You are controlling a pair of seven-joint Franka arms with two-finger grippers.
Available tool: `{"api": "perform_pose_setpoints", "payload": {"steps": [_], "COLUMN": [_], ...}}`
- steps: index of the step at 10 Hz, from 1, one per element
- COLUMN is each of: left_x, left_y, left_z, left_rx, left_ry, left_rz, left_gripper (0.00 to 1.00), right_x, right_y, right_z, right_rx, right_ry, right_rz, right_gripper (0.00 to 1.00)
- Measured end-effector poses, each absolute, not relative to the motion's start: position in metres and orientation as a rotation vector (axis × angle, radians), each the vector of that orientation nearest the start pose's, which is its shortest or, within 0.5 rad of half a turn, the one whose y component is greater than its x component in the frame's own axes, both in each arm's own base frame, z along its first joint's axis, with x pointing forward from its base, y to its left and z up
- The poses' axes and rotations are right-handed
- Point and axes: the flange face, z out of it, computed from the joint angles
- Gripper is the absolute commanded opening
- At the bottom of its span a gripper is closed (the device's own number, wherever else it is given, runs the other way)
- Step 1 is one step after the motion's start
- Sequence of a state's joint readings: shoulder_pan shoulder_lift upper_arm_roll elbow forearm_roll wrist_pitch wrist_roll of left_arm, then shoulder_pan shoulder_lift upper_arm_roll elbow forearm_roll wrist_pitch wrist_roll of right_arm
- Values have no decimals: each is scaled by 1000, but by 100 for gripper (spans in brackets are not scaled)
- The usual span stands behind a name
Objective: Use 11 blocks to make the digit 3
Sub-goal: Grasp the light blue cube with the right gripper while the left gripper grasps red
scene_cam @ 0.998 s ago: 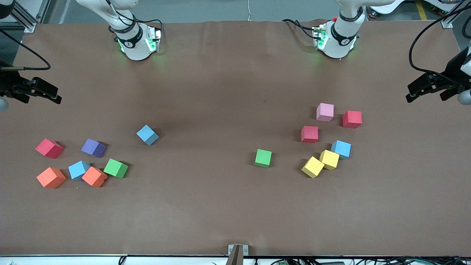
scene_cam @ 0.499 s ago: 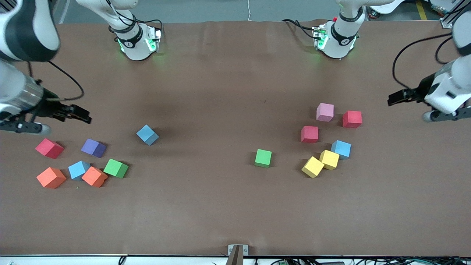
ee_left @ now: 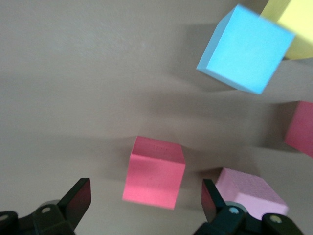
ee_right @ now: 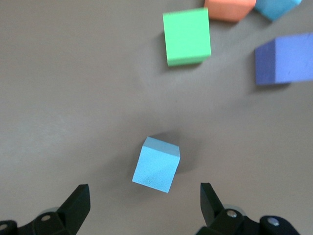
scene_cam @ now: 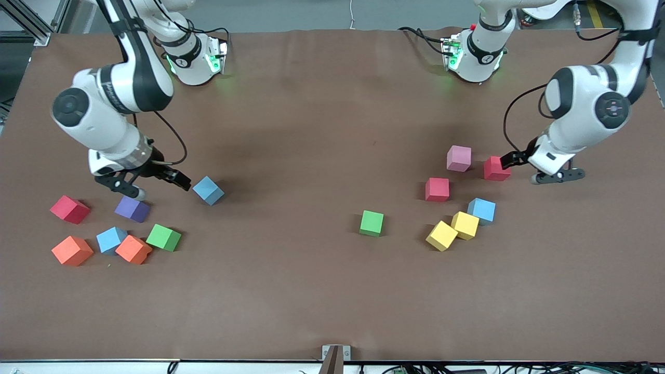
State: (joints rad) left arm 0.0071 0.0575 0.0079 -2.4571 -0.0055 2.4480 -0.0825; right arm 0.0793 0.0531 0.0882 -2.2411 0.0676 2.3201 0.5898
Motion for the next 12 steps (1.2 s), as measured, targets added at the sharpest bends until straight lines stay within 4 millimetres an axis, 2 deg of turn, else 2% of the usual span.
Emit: {"api": "perform_pose_setpoints", "payload": {"steps": [2, 3, 4, 5, 7, 8, 9, 10, 11, 12], "left_x": [470, 468, 465, 461, 456, 455, 456, 464, 480, 496], "left_y": [2, -1, -4, -6, -4, 0, 6, 7, -4, -30], "left_z": [232, 218, 206, 197, 188, 189, 192, 206, 238, 284], "left_rx": [-3137, -3138, -3139, -3139, -3141, -3142, -3144, -3146, -3147, -3146], "left_ry": [-144, -132, -122, -113, -23, 26, 48, 63, 90, 92], "left_rz": [93, 93, 96, 112, 153, 172, 180, 159, 140, 140], "left_gripper": [100, 96, 65, 42, 25, 22, 22, 22, 22, 22], "right_x": [522, 521, 520, 518, 515, 514, 513, 510, 507, 504], "right_y": [93, 96, 98, 98, 98, 99, 103, 108, 112, 113], "right_z": [316, 302, 289, 276, 255, 249, 244, 240, 235, 230], "right_rx": [-2939, -2913, -2893, -2881, -2869, -2860, -2858, -2863, -2869, -2873], "right_ry": [836, 871, 914, 949, 1001, 1038, 1052, 1049, 1046, 1047], "right_rz": [54, 58, 52, 45, 54, 67, 77, 89, 102, 113], "right_gripper": [99, 99, 99, 99, 99, 99, 99, 99, 99, 99]}}
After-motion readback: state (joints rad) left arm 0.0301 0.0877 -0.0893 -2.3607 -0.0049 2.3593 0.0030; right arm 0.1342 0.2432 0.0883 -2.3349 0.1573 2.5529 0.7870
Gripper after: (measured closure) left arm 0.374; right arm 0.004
